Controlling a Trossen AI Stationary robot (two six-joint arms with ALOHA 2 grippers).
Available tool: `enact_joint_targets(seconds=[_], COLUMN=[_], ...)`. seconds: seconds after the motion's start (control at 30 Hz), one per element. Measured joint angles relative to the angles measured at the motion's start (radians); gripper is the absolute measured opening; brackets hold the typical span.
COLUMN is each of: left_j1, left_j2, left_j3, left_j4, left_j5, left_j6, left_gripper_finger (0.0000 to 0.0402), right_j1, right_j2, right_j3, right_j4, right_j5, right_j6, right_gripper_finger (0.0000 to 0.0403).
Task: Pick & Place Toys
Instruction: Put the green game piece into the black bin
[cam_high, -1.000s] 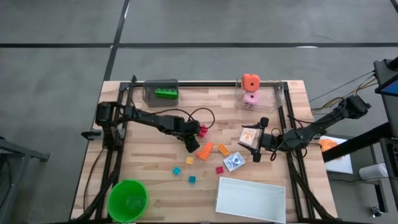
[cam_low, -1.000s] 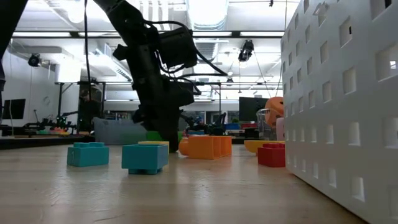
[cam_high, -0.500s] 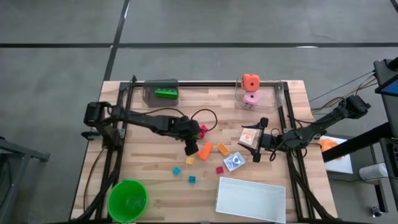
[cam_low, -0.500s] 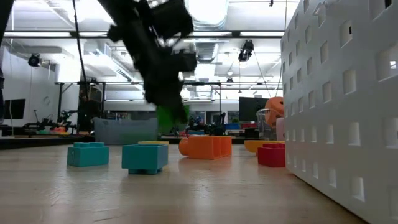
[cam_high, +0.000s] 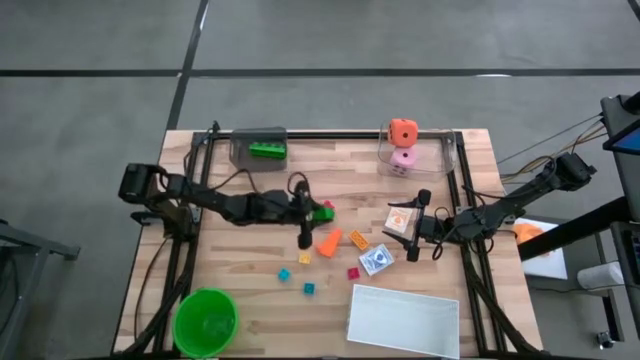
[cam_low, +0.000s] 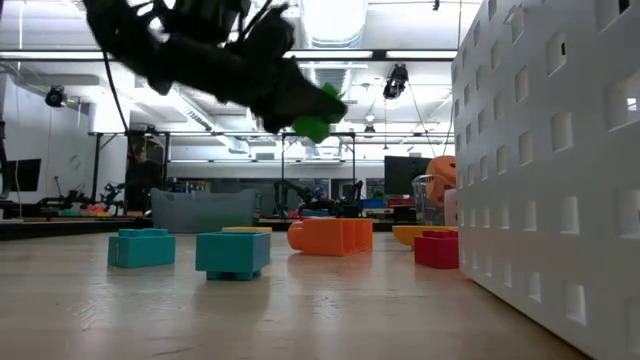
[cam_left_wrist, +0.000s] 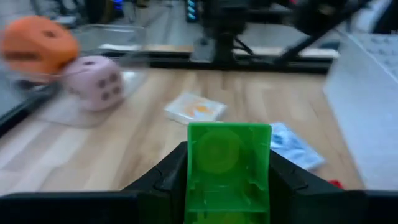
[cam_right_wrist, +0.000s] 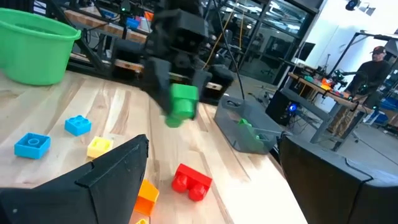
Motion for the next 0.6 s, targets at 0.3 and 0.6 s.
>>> enact_joint_targets(seconds=[0.3, 0.6], left_j1=[0.212, 0.487], left_j2=[-0.063, -0.123], left_j3=[-0.041, -0.041], left_j4=[-0.099, -0.297], left_j5=[-0.14, -0.191], left_j6=[-0.172, -0.336], left_gripper_finger=[0.0131, 0.0131], right_j1=[0.0, 0.0], right_j2=[0.0, 0.002], right_j3=[0.0, 0.0], right_j4=[0.001, 0.0], right_j5=[0.0, 0.0], right_j6=[0.0, 0.0], right_gripper_finger=[0.0351, 0.0351])
